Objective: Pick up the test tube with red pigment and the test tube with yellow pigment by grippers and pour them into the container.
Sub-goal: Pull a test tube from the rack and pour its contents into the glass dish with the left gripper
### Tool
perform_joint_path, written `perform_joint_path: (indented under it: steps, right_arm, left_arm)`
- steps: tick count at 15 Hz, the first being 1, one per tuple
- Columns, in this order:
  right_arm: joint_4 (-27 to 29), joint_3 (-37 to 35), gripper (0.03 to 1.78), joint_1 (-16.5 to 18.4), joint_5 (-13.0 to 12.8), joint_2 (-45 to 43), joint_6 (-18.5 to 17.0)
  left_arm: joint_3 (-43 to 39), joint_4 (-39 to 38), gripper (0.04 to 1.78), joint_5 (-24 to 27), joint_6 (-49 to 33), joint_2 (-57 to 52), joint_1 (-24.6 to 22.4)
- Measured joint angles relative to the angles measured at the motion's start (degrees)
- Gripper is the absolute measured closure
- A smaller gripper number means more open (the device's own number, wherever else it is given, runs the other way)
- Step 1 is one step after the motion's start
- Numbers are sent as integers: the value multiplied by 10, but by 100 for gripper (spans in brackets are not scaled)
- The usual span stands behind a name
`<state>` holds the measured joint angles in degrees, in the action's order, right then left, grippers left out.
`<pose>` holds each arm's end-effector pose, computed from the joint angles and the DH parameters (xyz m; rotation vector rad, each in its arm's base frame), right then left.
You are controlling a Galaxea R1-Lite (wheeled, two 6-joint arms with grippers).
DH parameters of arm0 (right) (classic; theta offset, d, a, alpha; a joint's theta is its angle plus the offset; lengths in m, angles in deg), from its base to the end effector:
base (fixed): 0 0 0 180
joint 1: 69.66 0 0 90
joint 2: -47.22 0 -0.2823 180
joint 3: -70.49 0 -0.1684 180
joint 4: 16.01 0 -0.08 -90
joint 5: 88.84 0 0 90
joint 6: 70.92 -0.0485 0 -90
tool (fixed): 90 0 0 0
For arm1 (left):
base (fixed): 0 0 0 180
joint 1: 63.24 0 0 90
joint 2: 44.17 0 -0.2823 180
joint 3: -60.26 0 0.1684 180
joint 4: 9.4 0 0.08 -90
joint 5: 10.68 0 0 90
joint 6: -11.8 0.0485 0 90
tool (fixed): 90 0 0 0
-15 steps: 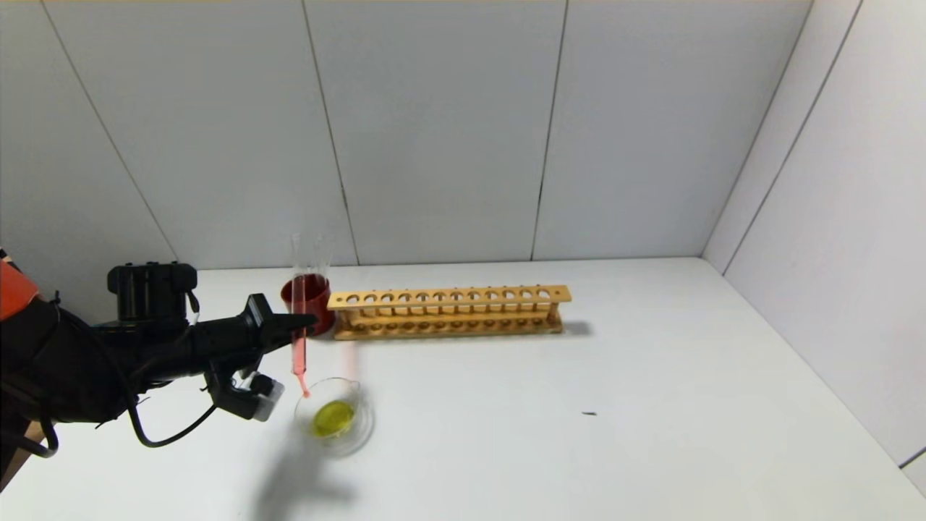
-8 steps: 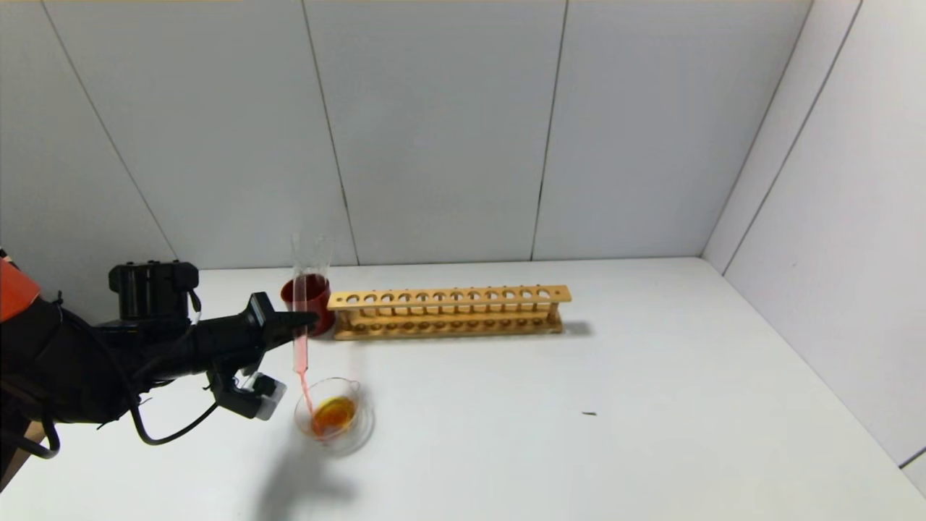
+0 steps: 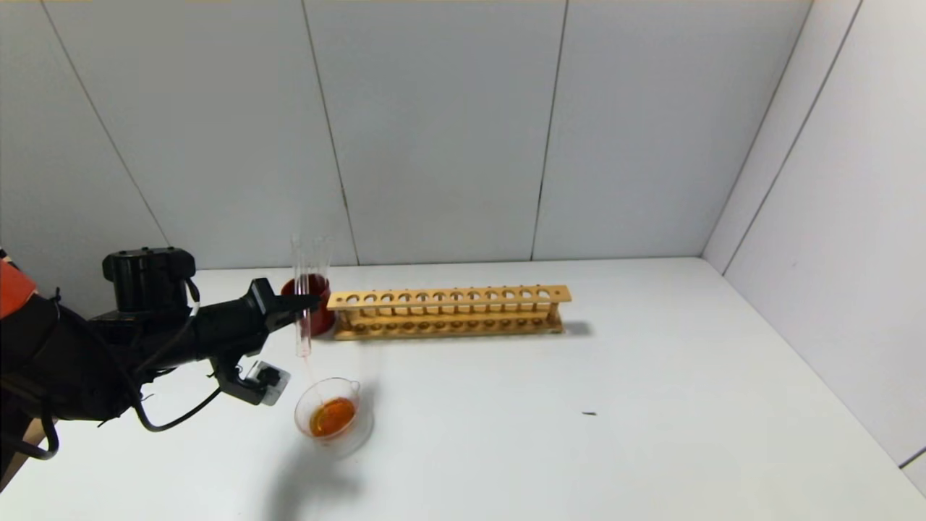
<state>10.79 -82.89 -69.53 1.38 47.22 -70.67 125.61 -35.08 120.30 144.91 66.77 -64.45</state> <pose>-0.0033 0.0002 0.0751 -0.0044 0.0031 0.0016 0.3290 -0.0249 0.1036 2.0626 -0.6080 -0.7032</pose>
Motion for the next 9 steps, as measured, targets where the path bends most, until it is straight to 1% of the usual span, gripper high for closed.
perform_joint_path:
  steps: [9]
  right_arm:
    - [0,0,6,0,0,0,0]
  left_arm:
    - [-1,0,150,-1,10,-18,0]
